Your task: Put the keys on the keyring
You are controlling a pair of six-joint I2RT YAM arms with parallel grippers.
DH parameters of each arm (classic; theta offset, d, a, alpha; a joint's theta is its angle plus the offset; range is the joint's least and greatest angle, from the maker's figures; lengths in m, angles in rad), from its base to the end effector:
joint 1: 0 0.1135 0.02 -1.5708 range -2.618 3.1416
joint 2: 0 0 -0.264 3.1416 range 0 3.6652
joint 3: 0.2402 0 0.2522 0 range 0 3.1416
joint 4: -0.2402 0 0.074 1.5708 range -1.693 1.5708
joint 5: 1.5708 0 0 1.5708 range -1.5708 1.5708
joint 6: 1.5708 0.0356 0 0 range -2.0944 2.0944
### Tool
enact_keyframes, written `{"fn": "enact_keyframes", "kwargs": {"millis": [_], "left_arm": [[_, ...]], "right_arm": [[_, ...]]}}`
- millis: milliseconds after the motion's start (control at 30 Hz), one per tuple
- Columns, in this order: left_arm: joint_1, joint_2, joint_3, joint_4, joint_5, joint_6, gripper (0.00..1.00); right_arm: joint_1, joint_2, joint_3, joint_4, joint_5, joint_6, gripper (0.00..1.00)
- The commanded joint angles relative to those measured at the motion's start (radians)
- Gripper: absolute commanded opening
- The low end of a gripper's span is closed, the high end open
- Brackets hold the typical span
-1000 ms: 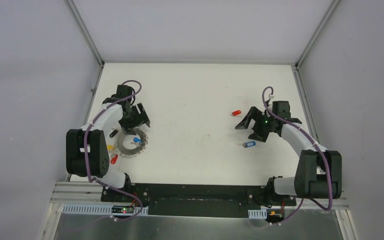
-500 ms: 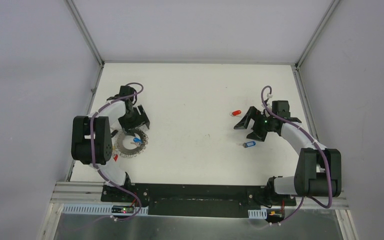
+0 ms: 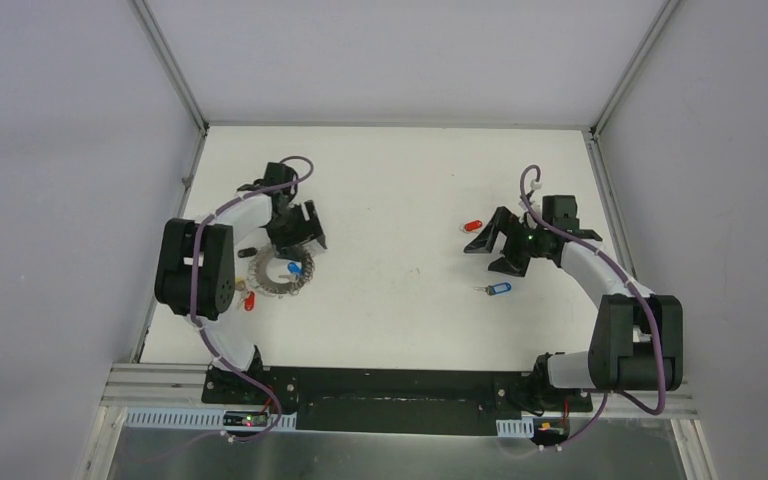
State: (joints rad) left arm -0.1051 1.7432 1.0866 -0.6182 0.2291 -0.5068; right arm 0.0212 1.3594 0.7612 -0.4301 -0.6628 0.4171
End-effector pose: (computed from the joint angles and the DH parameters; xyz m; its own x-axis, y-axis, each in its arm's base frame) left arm 0.3250 -0.0424 0.1676 -0.9132 -0.3790 -0.1496 -0.3148 0.8894 -0.3315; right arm 0.2530 0.0273 0.1958 -0.9183 0.3000 -0.2585 0.0412 0.7217 0.6909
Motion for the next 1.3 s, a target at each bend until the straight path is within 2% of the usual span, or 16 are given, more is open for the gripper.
{"fn": "enact_keyframes", "kwargs": {"millis": [0, 200, 333, 500, 600, 800, 1067, 1167, 1267], "left_arm": [[-0.195, 0.072, 0.01, 0.089, 0.098, -0.099, 0.76], [-0.434, 0.088, 0.037, 0.175, 0.111, -0.298, 0.76], [-0.515, 0.044, 0.07, 0.236, 0.122, -0.362, 0.76], [-0.498, -0.099, 0.068, 0.261, 0.095, -0.351, 0.79], [-0.447, -0.191, 0.018, 0.26, 0.096, -0.369, 0.8], [-0.3, -0.375, -0.193, 0.243, 0.159, -0.411, 0.78], [-0.262, -0.681, -0.419, 0.071, 0.0, -0.416, 0.78], [-0.26, -0.72, -0.454, 0.01, -0.023, -0.435, 0.77], [-0.26, -0.693, -0.474, 0.002, 0.006, -0.457, 0.76]], "right_arm": [[0.03, 0.019, 0.055, 0.024, -0.034, -0.001, 0.97], [0.063, 0.042, 0.091, 0.004, -0.028, -0.002, 0.98], [0.086, 0.069, 0.125, -0.03, -0.026, -0.02, 0.98], [0.129, 0.097, 0.152, -0.046, -0.02, -0.04, 0.98], [0.173, 0.127, 0.186, -0.064, -0.004, -0.054, 0.98], [0.299, 0.258, 0.333, -0.13, 0.089, -0.086, 0.95], [0.443, 0.45, 0.526, -0.161, 0.196, -0.095, 0.87], [0.479, 0.51, 0.565, -0.148, 0.199, -0.09, 0.83], [0.513, 0.544, 0.6, -0.156, 0.201, -0.092, 0.78]]}}
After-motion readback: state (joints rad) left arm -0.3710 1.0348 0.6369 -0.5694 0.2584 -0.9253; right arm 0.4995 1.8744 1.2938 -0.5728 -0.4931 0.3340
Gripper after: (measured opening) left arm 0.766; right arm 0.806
